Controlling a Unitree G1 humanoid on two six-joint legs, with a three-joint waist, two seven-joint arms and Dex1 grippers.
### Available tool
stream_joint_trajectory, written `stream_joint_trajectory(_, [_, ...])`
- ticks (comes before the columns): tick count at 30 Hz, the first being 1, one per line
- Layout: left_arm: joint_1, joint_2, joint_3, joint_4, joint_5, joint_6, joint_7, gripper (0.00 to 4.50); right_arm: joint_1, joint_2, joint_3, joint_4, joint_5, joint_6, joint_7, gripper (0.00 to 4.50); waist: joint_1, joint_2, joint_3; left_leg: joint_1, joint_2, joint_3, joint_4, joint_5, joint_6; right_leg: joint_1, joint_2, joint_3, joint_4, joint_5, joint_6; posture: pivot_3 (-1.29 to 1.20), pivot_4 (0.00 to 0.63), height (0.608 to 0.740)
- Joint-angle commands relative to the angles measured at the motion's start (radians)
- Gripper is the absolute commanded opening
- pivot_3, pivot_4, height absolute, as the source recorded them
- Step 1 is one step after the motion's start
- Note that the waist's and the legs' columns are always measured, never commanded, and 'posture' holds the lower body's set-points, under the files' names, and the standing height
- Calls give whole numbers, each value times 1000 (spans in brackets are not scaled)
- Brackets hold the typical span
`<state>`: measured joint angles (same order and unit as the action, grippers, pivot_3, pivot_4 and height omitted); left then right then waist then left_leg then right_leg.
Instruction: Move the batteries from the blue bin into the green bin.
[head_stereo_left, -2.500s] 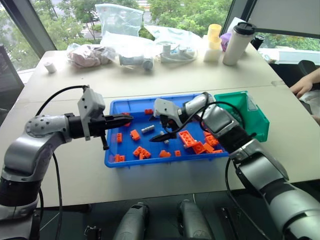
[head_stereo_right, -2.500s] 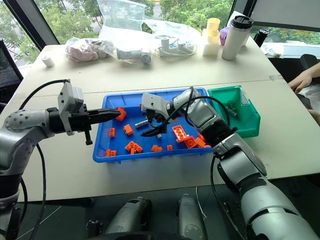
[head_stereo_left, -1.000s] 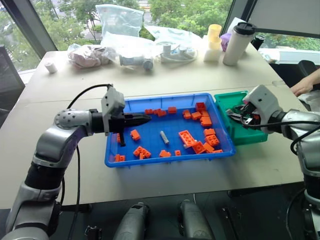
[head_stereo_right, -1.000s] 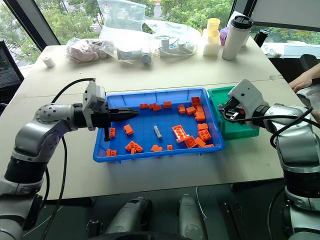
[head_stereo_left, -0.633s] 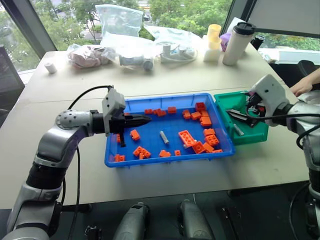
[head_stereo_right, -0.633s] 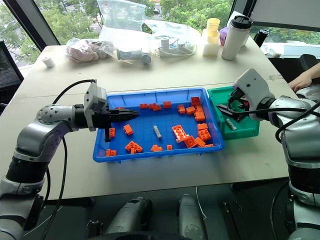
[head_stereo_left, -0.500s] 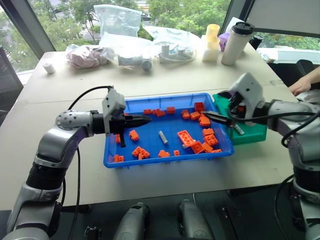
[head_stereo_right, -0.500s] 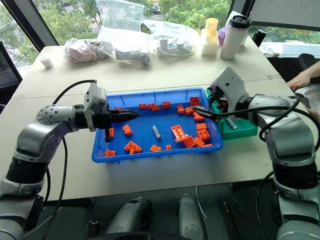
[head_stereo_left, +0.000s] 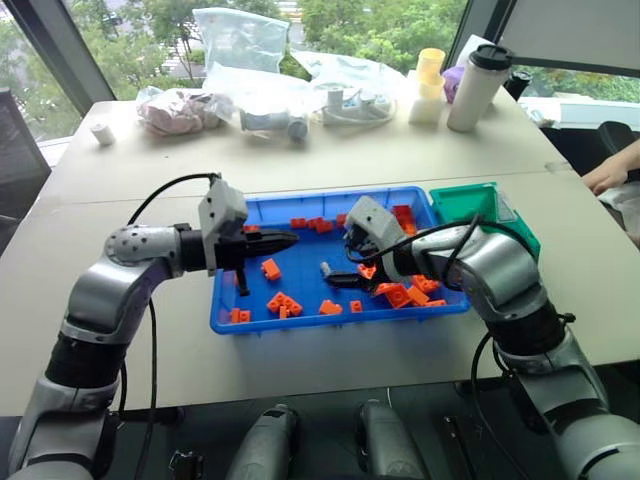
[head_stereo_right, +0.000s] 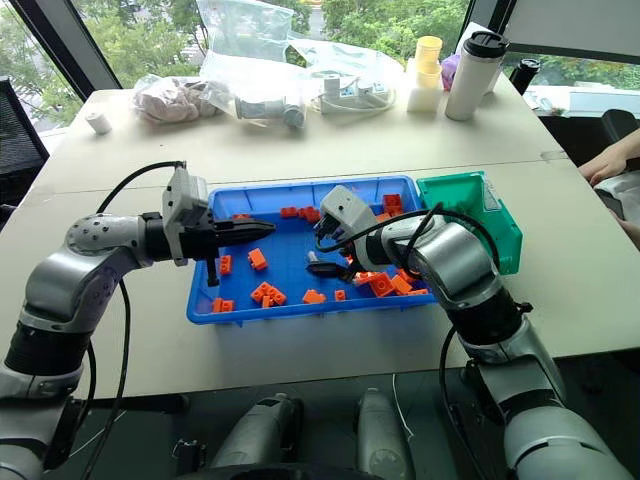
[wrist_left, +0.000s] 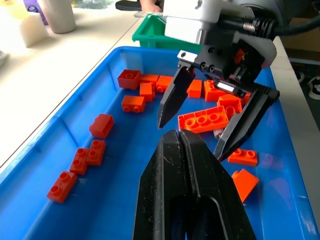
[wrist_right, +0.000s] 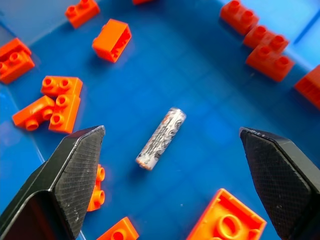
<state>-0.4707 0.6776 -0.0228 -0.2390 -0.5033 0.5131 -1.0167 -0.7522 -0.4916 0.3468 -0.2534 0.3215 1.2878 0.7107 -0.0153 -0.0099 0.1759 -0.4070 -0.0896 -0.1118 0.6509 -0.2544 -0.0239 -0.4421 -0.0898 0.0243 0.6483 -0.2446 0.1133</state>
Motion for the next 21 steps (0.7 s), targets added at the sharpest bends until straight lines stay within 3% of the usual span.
stream_joint_trajectory(1, [12, 13, 35, -52, -16, 6, 20, 0, -33, 26, 42, 31, -10, -33, -12, 4441, 1, 0, 0, 0, 0, 0, 0, 0, 0, 0, 0, 0, 0, 0, 0, 0, 150, 740])
stream_joint_trajectory(8, [38, 14, 45, -86, -23, 22, 44, 0, -58, 38, 149, 118, -88, -113, -52, 4441, 1, 0, 0, 0, 0, 0, 0, 0, 0, 0, 0, 0, 0, 0, 0, 0, 150, 740])
stream_joint_trajectory(12, [41, 15, 47, -85, -21, 19, 50, 0, -62, 21, 194, 124, -127, -148, -45, 3186, 0, 0, 0, 0, 0, 0, 0, 0, 0, 0, 0, 0, 0, 0, 0, 0, 150, 740])
stream_joint_trajectory(18, [38, 9, 39, -78, -15, 10, 52, 0, -78, 6, 157, 95, -135, -153, -34, 72, 0, 0, 0, 0, 0, 0, 0, 0, 0, 0, 0, 0, 0, 0, 0, 0, 150, 740])
stream_joint_trajectory(21, [32, 5, 32, -74, -16, 7, 51, 0, -115, 16, -3, 64, -88, -119, -49, 72, 1, 0, 0, 0, 0, 0, 0, 0, 0, 0, 0, 0, 0, 0, 0, 0, 150, 740])
